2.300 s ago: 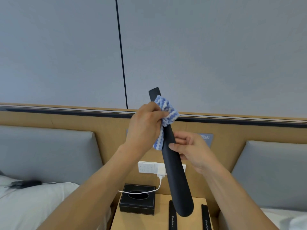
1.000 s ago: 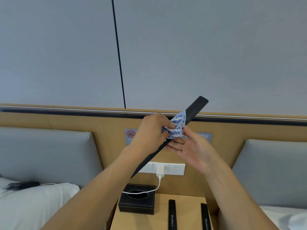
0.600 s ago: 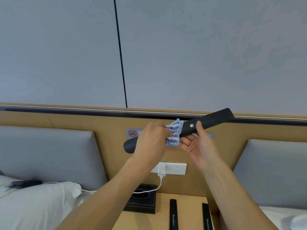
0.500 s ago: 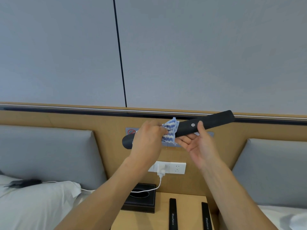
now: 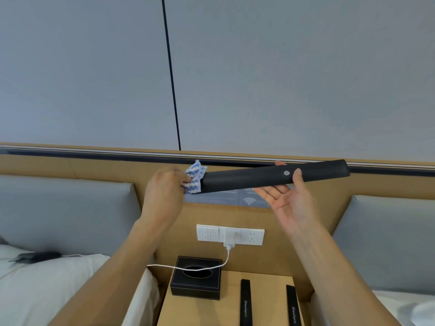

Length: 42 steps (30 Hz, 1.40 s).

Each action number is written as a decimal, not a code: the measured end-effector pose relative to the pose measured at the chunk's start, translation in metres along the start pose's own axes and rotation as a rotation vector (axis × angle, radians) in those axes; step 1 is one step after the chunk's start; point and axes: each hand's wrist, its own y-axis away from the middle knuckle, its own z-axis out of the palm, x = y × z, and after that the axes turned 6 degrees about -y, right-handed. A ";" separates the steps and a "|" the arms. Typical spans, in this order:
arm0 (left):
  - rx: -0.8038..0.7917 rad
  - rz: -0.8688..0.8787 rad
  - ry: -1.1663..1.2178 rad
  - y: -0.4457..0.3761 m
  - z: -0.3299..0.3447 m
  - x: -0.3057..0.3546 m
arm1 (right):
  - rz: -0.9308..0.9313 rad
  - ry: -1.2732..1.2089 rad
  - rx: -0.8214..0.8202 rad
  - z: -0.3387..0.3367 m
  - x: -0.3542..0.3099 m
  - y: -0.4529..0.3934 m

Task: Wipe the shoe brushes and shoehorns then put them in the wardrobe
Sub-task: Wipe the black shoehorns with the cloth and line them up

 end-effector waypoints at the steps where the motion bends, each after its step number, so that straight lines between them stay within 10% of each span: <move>1: -0.006 -0.016 -0.017 0.001 0.001 -0.001 | 0.007 0.001 0.000 0.000 0.001 0.001; 29: -0.284 0.180 0.245 0.044 0.058 0.092 | 0.086 0.535 -0.161 -0.057 0.017 0.032; 42: -0.417 0.084 0.207 0.093 0.125 0.070 | 0.055 0.987 0.256 -0.169 0.040 0.042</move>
